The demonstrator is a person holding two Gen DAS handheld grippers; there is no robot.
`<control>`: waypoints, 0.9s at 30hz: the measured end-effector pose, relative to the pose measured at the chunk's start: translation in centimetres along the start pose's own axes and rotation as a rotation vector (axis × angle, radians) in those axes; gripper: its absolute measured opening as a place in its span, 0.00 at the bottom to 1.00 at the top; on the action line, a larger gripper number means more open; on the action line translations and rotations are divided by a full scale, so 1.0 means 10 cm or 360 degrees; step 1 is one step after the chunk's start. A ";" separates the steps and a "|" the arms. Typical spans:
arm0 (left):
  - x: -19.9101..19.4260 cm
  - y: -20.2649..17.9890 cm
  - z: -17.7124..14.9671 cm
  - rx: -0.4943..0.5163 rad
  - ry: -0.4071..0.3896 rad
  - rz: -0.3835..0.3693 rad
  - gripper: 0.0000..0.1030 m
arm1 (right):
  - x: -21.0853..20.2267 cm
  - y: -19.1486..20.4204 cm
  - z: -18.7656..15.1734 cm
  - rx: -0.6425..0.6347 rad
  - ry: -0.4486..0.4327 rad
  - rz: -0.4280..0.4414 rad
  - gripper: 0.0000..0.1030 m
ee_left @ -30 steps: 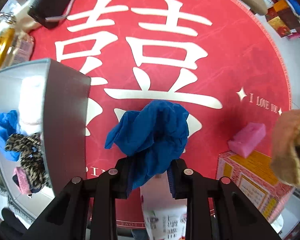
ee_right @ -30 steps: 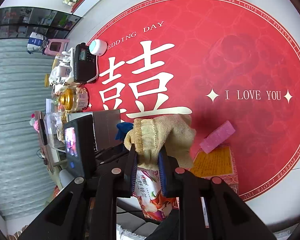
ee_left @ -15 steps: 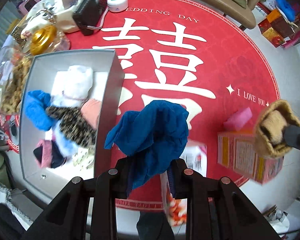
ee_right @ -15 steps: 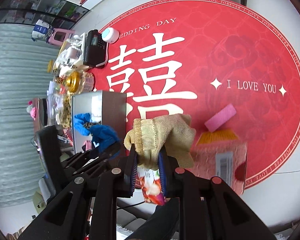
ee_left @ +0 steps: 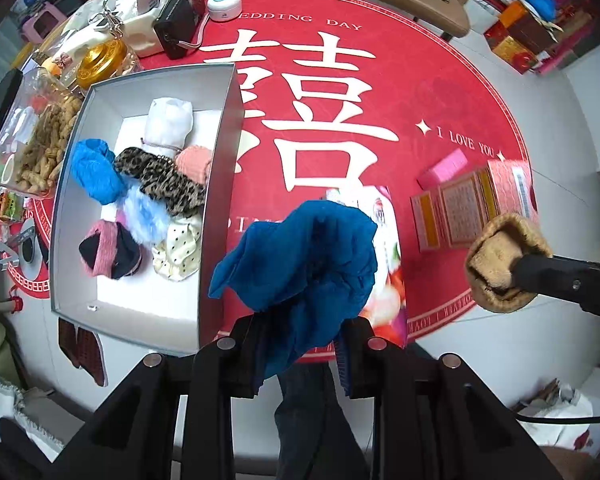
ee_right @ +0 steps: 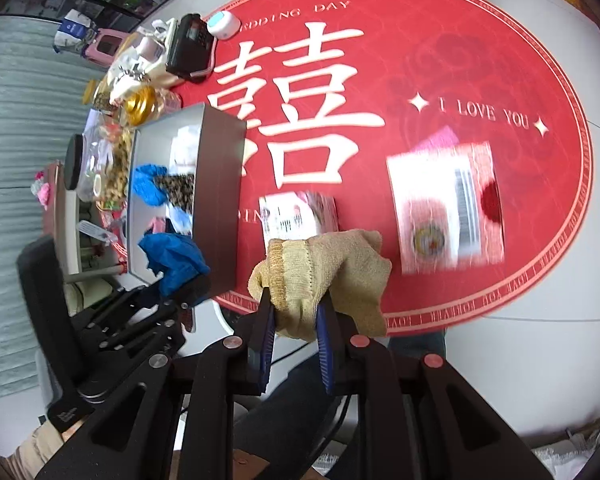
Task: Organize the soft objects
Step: 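Lift the beige glove and blue glove and carry them toward the white box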
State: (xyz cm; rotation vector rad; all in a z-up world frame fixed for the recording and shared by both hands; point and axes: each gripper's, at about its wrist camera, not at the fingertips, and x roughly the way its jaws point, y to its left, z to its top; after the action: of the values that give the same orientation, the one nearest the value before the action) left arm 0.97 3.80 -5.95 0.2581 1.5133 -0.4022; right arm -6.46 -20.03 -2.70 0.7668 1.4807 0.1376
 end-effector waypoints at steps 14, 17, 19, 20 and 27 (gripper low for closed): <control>-0.22 0.16 -0.47 0.0123 -0.0008 -0.0047 0.28 | 0.10 0.25 -0.54 -0.0013 0.0068 -0.0057 0.20; -0.25 0.19 -0.50 0.0145 -0.0012 -0.0059 0.28 | 0.10 0.29 -0.58 -0.0012 0.0072 -0.0057 0.20; -0.27 0.21 -0.52 0.0158 -0.0023 -0.0063 0.28 | 0.08 0.32 -0.60 -0.0014 0.0068 -0.0062 0.20; -0.29 0.22 -0.53 0.0161 -0.0030 -0.0067 0.28 | 0.07 0.34 -0.60 -0.0022 0.0059 -0.0069 0.20; -0.42 0.36 -0.52 0.0103 -0.0120 -0.0072 0.28 | -0.05 0.54 -0.54 -0.0108 0.0016 -0.0118 0.20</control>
State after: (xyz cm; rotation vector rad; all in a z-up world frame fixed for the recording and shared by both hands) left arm -2.33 9.61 -2.29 0.2574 1.4355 -0.4923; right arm -9.53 -14.15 1.16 0.6569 1.5046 0.1351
